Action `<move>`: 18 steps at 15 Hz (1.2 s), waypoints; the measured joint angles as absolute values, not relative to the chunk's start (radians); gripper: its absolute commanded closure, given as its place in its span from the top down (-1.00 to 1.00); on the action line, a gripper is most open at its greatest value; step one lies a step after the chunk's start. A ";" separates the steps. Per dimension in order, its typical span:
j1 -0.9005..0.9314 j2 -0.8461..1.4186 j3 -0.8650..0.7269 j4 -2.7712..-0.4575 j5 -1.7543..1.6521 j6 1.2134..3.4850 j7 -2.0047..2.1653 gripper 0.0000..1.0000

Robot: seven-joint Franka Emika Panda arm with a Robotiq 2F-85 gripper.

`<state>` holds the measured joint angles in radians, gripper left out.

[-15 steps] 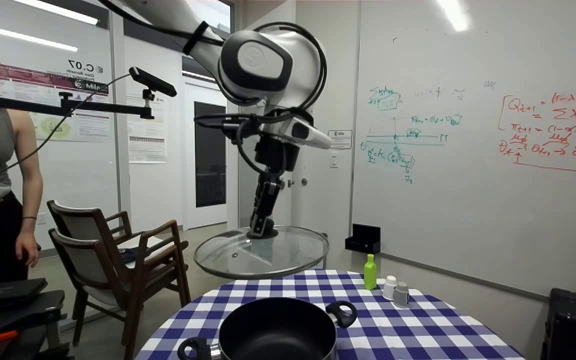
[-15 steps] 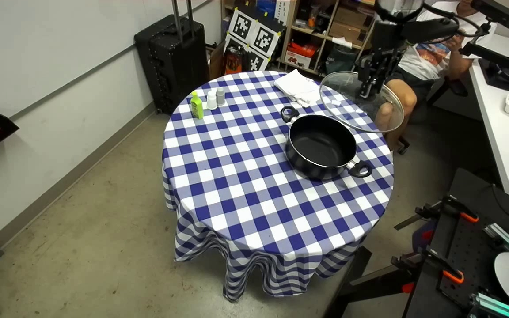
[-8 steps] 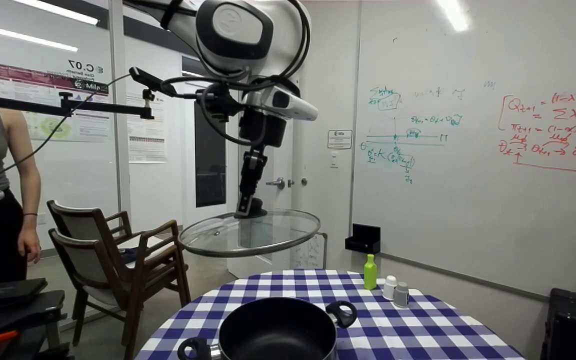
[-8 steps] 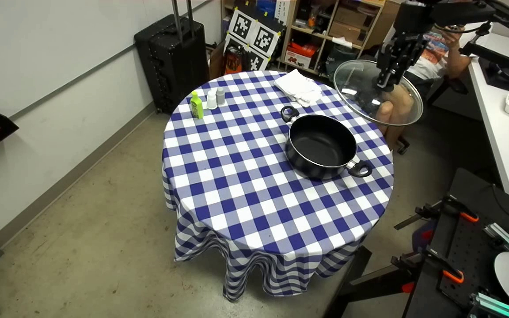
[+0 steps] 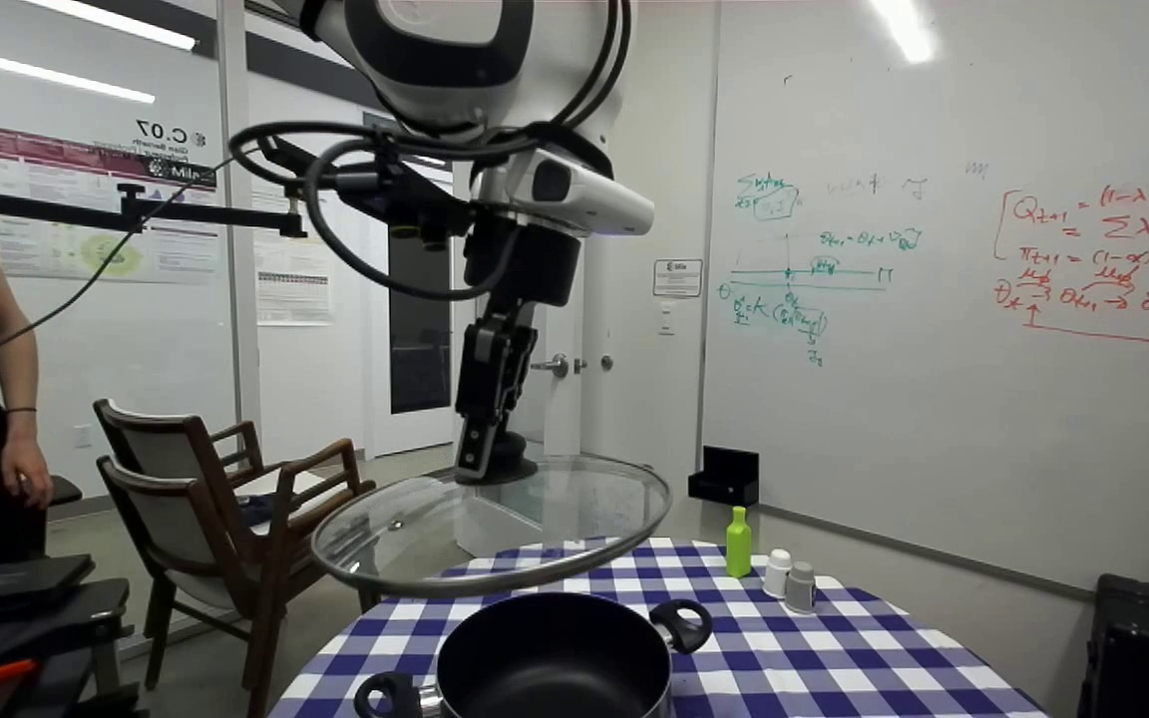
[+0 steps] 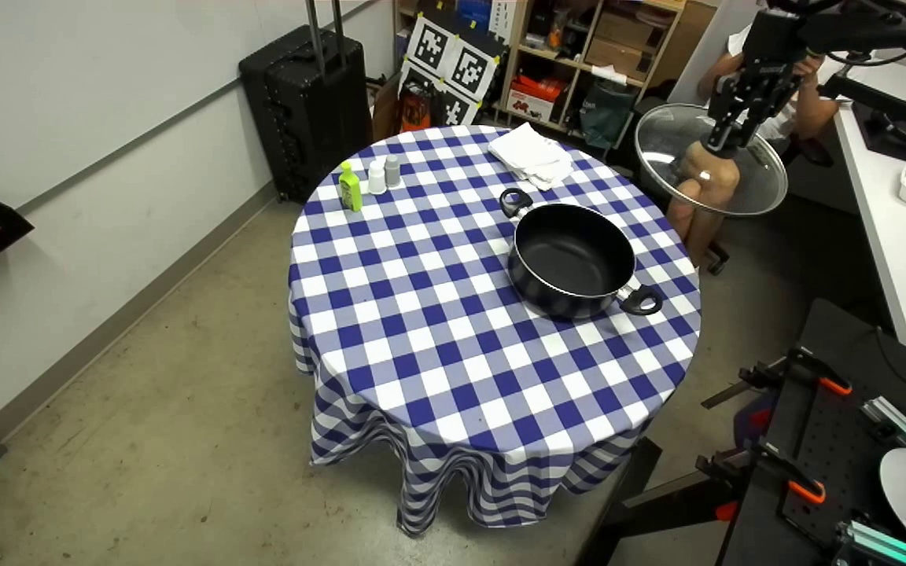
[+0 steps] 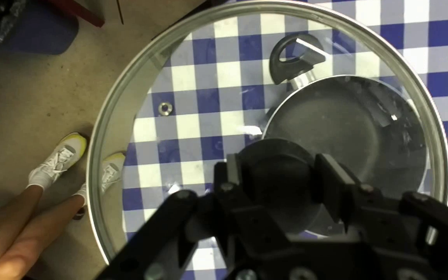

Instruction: Uncover the pot

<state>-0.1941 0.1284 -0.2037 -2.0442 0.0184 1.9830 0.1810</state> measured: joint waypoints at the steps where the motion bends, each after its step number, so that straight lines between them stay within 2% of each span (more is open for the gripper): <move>1: -0.206 0.131 -0.216 -2.053 0.003 2.001 0.181 -0.50; 11: -0.258 0.366 -0.244 -2.086 -0.007 2.251 0.154 -0.50; 18: -0.335 0.532 -0.245 -2.027 0.032 2.291 0.102 -0.50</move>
<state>-0.3348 0.5324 -0.2452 -2.0271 0.0316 2.2910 0.1016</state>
